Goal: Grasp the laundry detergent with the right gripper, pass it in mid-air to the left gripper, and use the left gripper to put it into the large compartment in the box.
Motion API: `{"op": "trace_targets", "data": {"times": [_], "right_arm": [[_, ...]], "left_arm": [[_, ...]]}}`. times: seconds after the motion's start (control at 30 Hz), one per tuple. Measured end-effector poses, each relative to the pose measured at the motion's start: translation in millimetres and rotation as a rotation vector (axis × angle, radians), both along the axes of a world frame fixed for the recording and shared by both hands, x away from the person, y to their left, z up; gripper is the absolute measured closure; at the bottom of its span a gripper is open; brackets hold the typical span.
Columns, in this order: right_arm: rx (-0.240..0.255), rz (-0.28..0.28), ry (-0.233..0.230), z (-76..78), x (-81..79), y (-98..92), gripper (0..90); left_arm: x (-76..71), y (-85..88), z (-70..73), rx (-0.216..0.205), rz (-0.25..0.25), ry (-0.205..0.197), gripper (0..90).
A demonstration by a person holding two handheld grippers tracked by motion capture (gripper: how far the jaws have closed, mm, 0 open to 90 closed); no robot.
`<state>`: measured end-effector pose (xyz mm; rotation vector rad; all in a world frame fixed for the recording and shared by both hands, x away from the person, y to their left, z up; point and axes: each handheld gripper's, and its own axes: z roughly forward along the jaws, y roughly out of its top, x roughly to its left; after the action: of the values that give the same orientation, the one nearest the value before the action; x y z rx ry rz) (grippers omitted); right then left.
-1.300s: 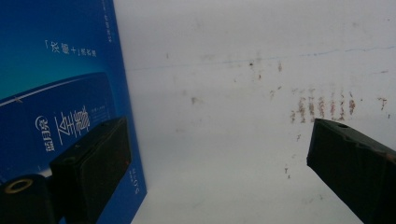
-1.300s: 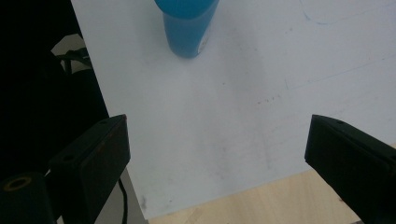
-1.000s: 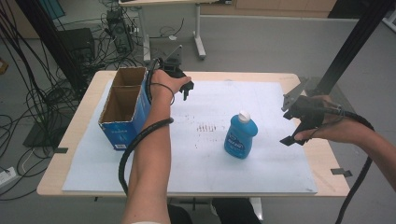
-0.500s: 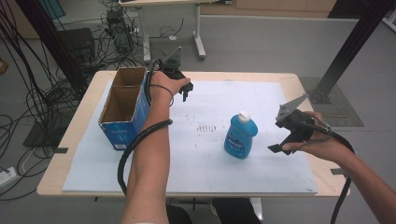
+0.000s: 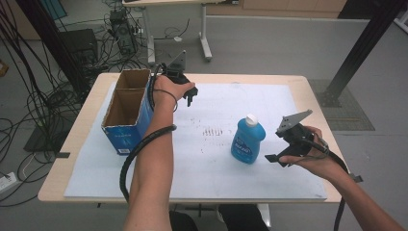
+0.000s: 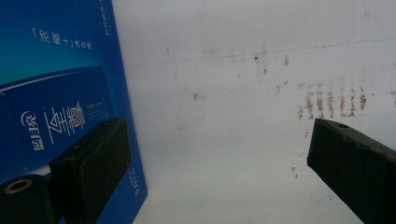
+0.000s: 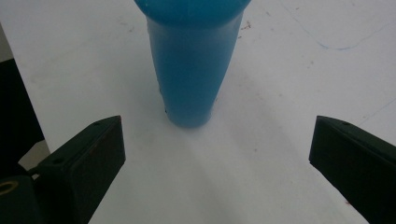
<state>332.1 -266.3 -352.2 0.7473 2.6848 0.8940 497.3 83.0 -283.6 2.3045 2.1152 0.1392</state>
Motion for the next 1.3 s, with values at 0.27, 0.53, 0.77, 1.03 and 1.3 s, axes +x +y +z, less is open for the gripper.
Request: {"op": "trace_targets", "data": {"times": [0.27, 0.53, 0.77, 1.03, 1.3], "right_arm": [[0.052, -0.023, -0.036, -13.3, -3.6, 13.8, 2.9], [0.102, -0.048, -0.052, -25.2, -3.4, 23.9, 2.8], [0.164, -0.074, -0.077, -33.2, -2.1, 32.3, 2.6], [0.222, -0.097, -0.101, -42.9, -0.8, 38.9, 2.3], [0.251, -0.124, -0.119, -47.8, 0.8, 40.1, 2.2]], "left_arm": [[-1.2, 0.7, -1.8, 0.002, 0.000, 0.000, 6.8], [-3.2, 4.3, -2.6, 0.002, 0.008, -0.001, 6.8], [-3.9, 4.7, -5.4, 0.002, 0.005, 0.004, 6.8], [-4.0, 4.8, -5.4, 0.001, 0.003, 0.002, 6.7], [-4.4, 5.4, -4.7, 0.002, 0.003, 0.000, 6.8]]}}
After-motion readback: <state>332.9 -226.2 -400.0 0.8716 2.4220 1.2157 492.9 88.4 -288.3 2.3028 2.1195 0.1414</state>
